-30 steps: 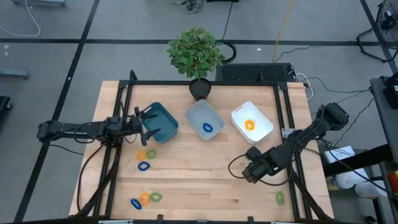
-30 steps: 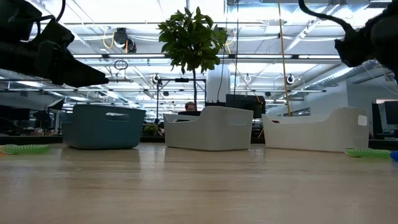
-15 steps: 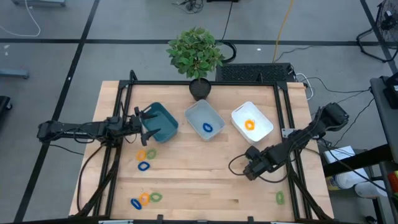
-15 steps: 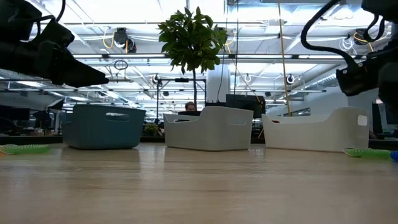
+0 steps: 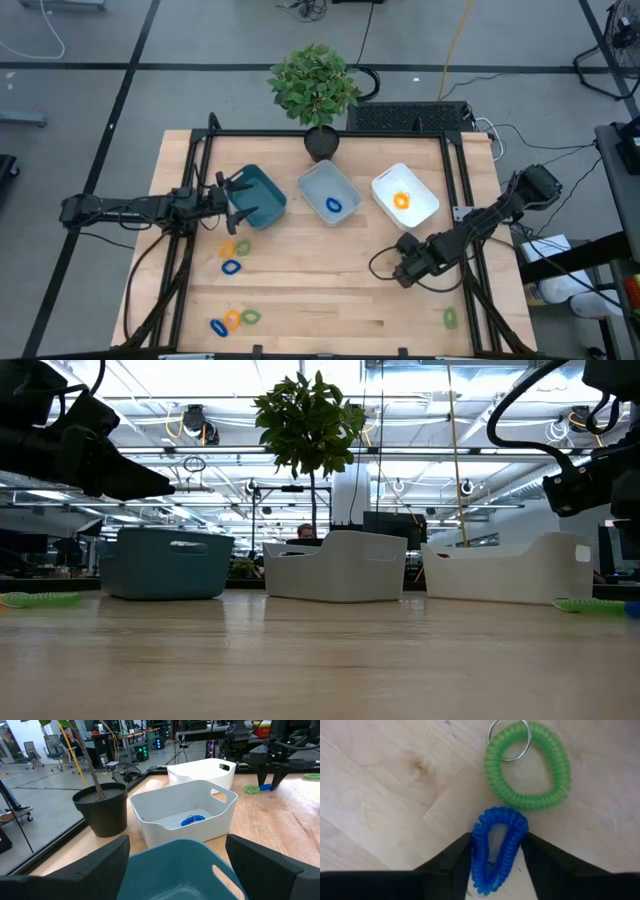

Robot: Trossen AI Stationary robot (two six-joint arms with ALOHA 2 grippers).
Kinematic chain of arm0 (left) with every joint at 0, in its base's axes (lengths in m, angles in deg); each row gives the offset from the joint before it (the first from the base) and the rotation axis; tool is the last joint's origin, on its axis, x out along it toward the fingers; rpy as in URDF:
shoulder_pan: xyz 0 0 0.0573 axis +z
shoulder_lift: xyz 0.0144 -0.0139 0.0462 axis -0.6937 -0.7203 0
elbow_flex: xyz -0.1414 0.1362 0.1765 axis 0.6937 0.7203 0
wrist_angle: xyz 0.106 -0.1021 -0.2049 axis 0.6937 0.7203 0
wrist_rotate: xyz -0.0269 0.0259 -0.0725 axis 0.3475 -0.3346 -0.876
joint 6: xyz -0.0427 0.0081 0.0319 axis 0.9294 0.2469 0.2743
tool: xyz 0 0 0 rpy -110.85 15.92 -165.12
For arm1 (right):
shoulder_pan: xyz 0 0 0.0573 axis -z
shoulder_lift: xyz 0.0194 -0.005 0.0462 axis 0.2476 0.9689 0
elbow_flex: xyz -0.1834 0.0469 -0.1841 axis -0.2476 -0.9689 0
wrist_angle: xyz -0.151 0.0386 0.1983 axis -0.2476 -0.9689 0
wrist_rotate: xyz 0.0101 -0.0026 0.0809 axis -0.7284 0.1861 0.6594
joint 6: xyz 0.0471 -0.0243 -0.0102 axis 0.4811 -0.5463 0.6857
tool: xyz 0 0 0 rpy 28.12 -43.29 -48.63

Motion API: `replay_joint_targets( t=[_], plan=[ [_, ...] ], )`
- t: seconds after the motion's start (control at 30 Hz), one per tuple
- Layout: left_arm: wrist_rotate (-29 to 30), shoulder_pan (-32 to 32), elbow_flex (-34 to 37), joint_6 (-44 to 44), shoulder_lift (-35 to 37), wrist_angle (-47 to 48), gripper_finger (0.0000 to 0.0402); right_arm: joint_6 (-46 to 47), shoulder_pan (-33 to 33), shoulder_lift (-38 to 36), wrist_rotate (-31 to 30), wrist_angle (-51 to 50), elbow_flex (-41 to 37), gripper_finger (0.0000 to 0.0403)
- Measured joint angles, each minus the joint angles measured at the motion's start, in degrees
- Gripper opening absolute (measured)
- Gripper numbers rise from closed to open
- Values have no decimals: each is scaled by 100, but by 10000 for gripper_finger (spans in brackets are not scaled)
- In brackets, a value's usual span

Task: Sort spring keychains
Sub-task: Put the top right blue spring keychain into the gray bin

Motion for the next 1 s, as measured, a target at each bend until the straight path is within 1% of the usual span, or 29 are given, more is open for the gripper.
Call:
replay_joint_targets(
  t=[0.17, 0.37, 0.47, 0.57, 1.0],
  plan=[
    [0, 1, 0, 0, -2, 1, 335, 0, 0, 4, 29, -20, -2, 101],
    [0, 2, -1, 0, 0, 0, 335, -28, 9, 4, 302, -18, 2, 38],
    [0, 1, 0, 0, 0, 0, 335, -269, 11, -54, 475, -46, 49, 13],
    [0, 0, 1, 0, -2, 0, 335, -499, -5, -71, 767, -297, 238, 12],
    [0, 2, 0, 0, -1, 0, 335, -1613, -4, -111, 829, -1430, 1492, 12]
  ],
)
